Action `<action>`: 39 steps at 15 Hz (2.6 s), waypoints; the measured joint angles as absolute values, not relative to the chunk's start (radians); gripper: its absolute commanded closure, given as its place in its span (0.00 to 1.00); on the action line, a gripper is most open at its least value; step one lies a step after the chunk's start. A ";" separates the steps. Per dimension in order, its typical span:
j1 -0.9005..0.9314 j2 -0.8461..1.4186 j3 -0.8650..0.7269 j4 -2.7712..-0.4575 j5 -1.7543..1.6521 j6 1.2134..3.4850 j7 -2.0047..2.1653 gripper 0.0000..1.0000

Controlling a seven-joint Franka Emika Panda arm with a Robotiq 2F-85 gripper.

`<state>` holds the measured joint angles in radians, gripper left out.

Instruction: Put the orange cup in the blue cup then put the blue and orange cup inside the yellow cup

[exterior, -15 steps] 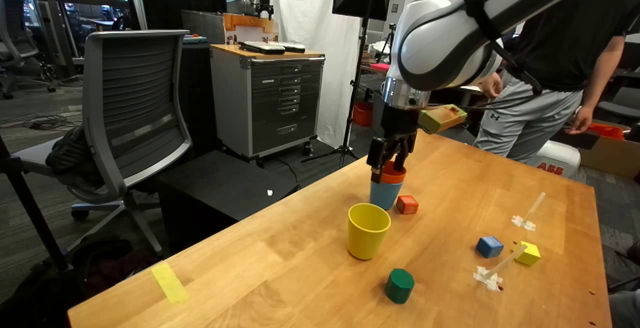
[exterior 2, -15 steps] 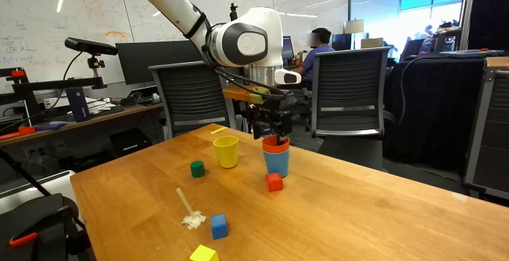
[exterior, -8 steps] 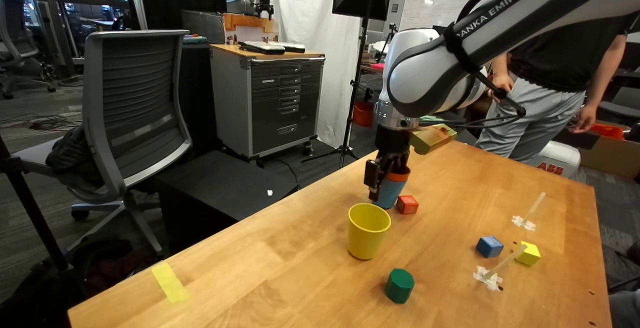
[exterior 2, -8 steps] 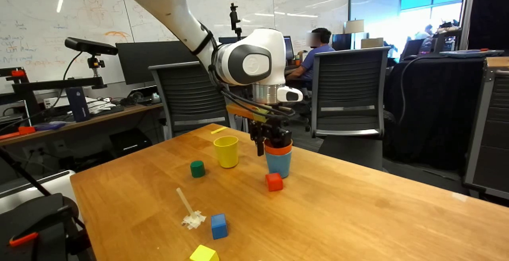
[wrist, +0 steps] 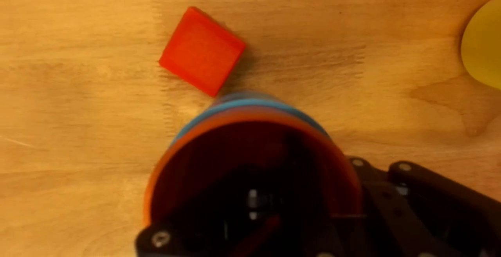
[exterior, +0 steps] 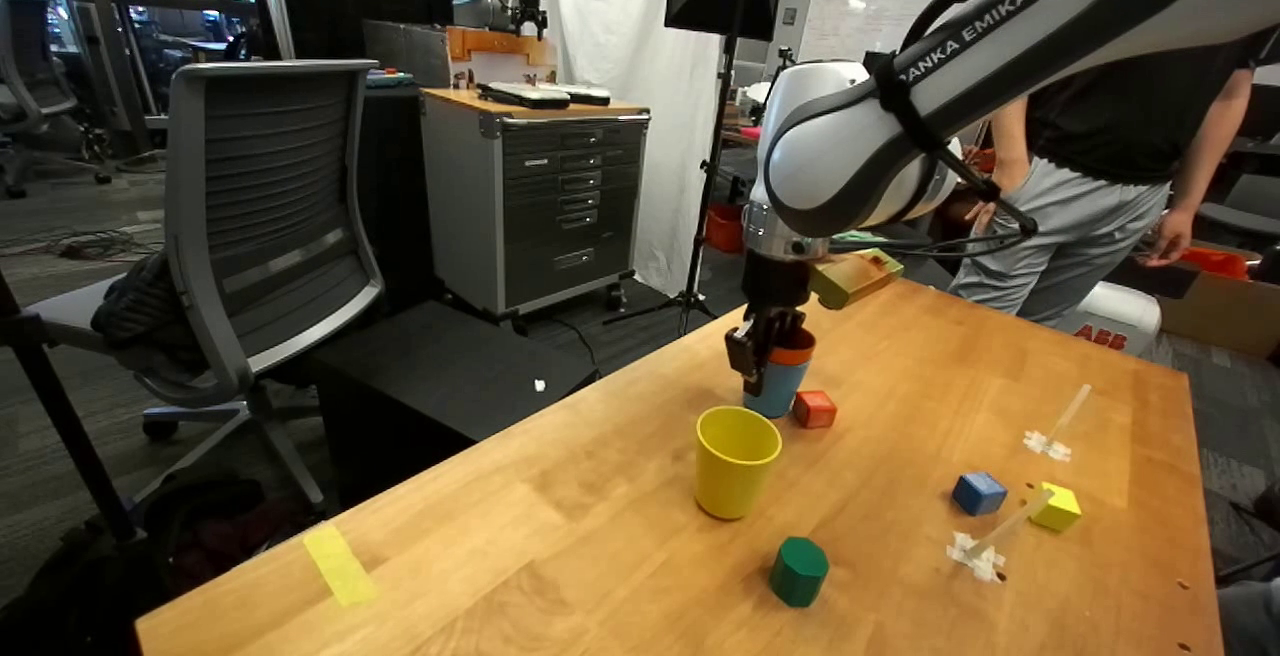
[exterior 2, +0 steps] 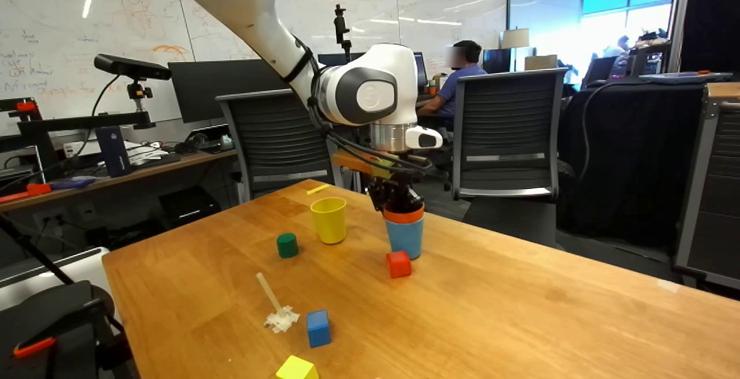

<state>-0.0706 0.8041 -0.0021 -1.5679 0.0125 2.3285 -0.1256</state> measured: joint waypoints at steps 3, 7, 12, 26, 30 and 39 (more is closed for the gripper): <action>-0.071 0.802 -0.003 -1.567 0.008 2.327 -0.126 0.98; -0.071 0.798 -0.003 -1.568 0.005 2.328 -0.127 0.98; -0.064 0.779 -0.003 -1.593 0.002 2.341 -0.130 0.98; 0.045 0.387 -0.005 -2.023 -0.154 2.473 -0.041 0.98; 0.071 0.292 0.004 -2.108 -0.158 2.504 -0.032 0.98; 0.126 0.256 0.081 -2.137 -0.158 2.524 -0.032 0.98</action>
<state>0.1262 0.2559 0.0807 -2.1373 -0.1578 2.5245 -0.0318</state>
